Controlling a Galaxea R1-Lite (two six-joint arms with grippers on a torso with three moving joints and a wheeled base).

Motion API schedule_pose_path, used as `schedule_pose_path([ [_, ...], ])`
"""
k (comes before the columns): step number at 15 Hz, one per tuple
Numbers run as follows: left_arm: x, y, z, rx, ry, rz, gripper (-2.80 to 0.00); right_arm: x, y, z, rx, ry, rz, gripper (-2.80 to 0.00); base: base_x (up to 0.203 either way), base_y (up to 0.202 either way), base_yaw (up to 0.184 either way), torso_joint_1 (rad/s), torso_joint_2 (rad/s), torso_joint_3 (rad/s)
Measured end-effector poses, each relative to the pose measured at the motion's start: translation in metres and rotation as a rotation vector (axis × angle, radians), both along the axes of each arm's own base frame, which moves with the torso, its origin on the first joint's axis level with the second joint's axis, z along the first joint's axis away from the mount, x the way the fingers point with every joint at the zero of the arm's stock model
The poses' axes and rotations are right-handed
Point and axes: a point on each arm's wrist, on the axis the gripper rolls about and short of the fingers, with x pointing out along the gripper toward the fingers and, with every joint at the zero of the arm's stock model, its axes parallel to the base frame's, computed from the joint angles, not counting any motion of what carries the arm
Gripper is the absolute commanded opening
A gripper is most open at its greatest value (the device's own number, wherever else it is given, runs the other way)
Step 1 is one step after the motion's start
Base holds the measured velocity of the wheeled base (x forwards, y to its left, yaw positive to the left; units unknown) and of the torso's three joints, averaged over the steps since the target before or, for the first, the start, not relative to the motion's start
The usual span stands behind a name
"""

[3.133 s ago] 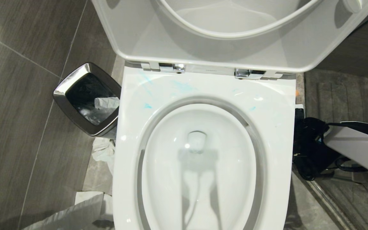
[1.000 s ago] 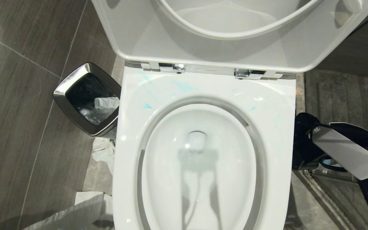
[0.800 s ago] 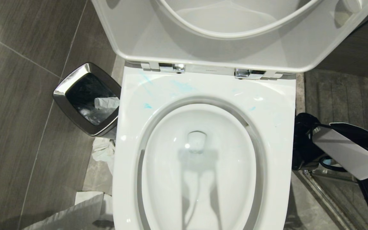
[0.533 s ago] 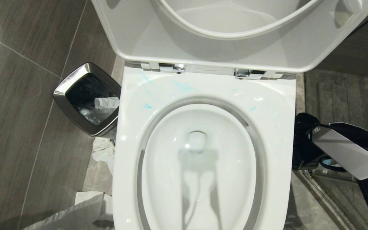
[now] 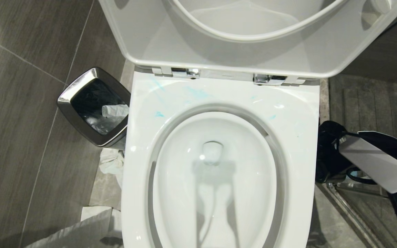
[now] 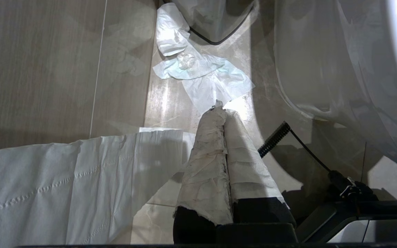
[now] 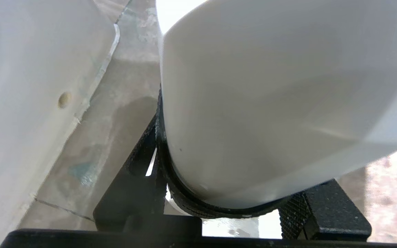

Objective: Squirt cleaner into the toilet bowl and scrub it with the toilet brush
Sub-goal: Pour in the cleaning agent

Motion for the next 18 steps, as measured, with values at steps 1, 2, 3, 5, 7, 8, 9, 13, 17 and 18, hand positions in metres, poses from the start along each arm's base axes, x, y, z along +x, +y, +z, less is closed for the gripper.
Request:
schedule_pose_path([
  [1,0.000,0.000,0.000,0.000,0.000,0.000,-2.80,-0.002,-0.002,0.002,-0.003,0.002,-0.005,-2.80,0.000,0.000,0.000,0.000,0.00,0.000],
  [2,0.000,0.000,0.000,0.000,0.000,0.000,-2.80,-0.004,-0.005,0.005,-0.004,0.004,-0.010,-2.80,0.000,0.000,0.000,0.000,0.00,0.000],
  [3,0.000,0.000,0.000,0.000,0.000,0.000,-2.80,-0.006,-0.006,0.007,-0.004,0.004,-0.014,-2.80,0.000,0.000,0.000,0.000,0.00,0.000],
  [5,0.000,0.000,0.000,0.000,0.000,0.000,-2.80,-0.010,-0.009,0.014,-0.001,-0.001,-0.024,-2.80,0.000,0.000,0.000,0.000,0.00,0.000],
  [7,0.000,0.000,0.000,0.000,0.000,0.000,-2.80,-0.015,-0.012,0.020,0.007,0.000,-0.029,-2.80,0.000,0.000,0.000,0.000,0.00,0.000],
  [8,0.000,0.000,0.000,0.000,-0.001,0.000,-2.80,-0.018,-0.014,0.024,0.012,-0.001,-0.032,-2.80,0.000,0.000,0.000,0.000,0.00,0.000],
  [9,0.000,0.000,0.000,0.000,0.000,0.000,-2.80,-0.021,-0.016,0.030,0.020,-0.007,-0.033,-2.80,0.000,0.000,0.000,0.000,0.00,0.000],
  [13,0.000,0.000,0.000,0.000,0.000,0.000,-2.80,-0.038,-0.022,0.059,0.057,-0.014,-0.032,-2.80,0.000,0.000,0.000,0.000,0.00,0.000],
  [17,0.000,0.000,0.000,0.000,0.000,0.000,-2.80,-0.065,-0.022,0.087,0.086,0.028,-0.021,-2.80,0.000,0.000,0.000,0.000,0.00,0.000],
  [18,0.000,0.000,0.000,0.000,0.000,0.000,-2.80,-0.074,-0.022,0.093,0.088,0.032,-0.018,-2.80,0.000,0.000,0.000,0.000,0.00,0.000],
])
